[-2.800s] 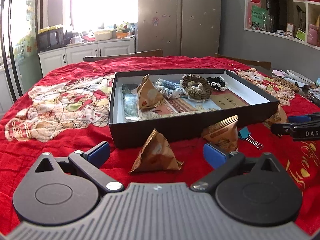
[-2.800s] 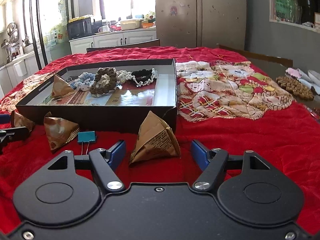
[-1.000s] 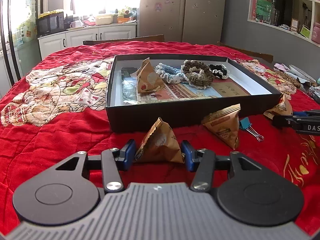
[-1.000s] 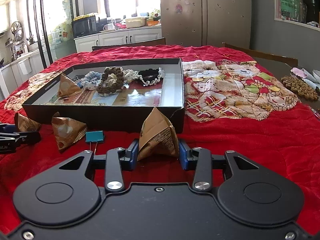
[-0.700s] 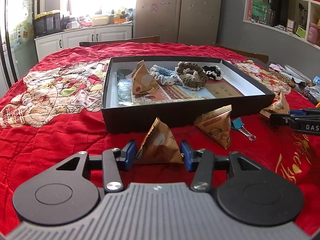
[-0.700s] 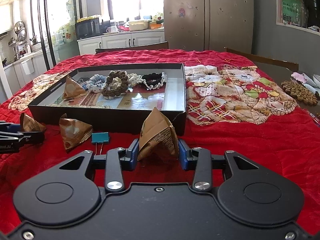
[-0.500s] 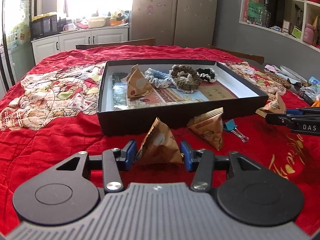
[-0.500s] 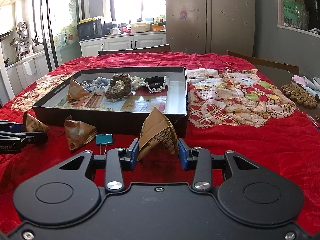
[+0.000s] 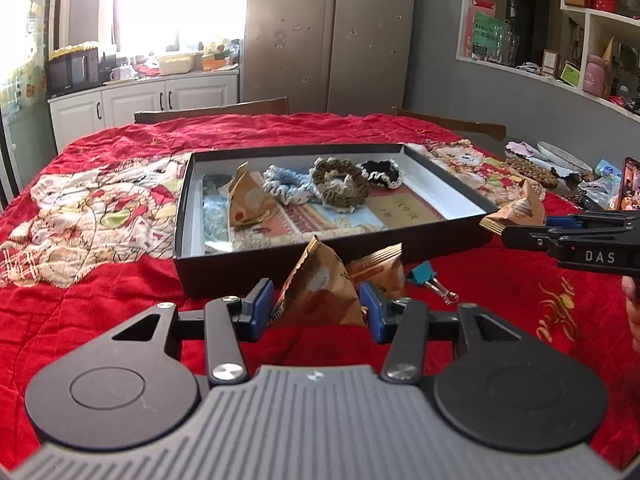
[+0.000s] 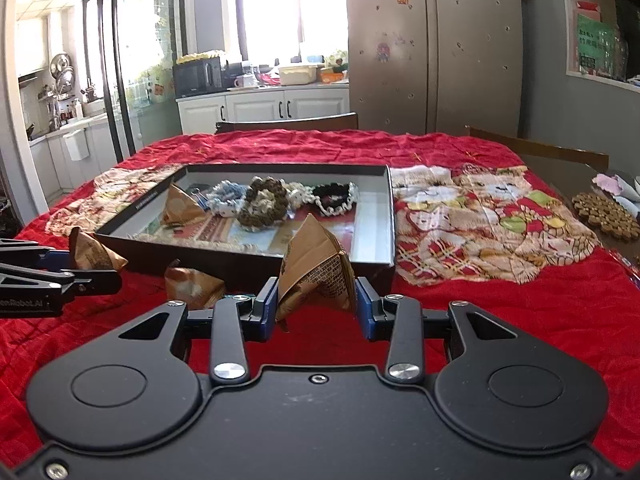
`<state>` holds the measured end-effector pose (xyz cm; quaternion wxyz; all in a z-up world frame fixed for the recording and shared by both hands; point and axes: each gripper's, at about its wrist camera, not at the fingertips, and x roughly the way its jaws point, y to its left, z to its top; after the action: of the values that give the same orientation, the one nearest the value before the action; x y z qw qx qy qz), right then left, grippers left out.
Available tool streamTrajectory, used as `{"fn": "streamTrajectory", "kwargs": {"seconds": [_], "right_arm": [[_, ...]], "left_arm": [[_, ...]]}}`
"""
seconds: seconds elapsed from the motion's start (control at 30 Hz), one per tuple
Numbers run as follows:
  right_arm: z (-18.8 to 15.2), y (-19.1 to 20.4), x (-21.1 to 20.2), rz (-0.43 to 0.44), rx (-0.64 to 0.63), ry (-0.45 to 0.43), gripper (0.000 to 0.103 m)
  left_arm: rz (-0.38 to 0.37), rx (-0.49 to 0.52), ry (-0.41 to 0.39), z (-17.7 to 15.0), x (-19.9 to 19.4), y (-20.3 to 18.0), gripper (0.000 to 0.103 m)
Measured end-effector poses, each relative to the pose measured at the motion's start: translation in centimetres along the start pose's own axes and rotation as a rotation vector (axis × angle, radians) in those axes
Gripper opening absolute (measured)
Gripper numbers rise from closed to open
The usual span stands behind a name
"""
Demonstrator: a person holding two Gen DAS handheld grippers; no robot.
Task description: Organize objects
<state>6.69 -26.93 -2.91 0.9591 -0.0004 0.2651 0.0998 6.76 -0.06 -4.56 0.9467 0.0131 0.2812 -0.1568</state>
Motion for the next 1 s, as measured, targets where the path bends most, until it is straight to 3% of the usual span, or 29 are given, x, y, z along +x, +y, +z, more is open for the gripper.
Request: {"fn": "streamTrajectory", "kwargs": {"seconds": [0.57,1.0], "right_arm": [[4.1,1.2,1.0,0.033,-0.026,-0.059,0.037],[8.2,0.8,4.5,-0.020,-0.030,-0.083,0.037]], "left_arm": [[-0.008,0.011,-0.061,3.6,0.7,-0.4,0.051],[-0.005,0.002,-0.078,7.5,3.5,-0.3,0.051]]}}
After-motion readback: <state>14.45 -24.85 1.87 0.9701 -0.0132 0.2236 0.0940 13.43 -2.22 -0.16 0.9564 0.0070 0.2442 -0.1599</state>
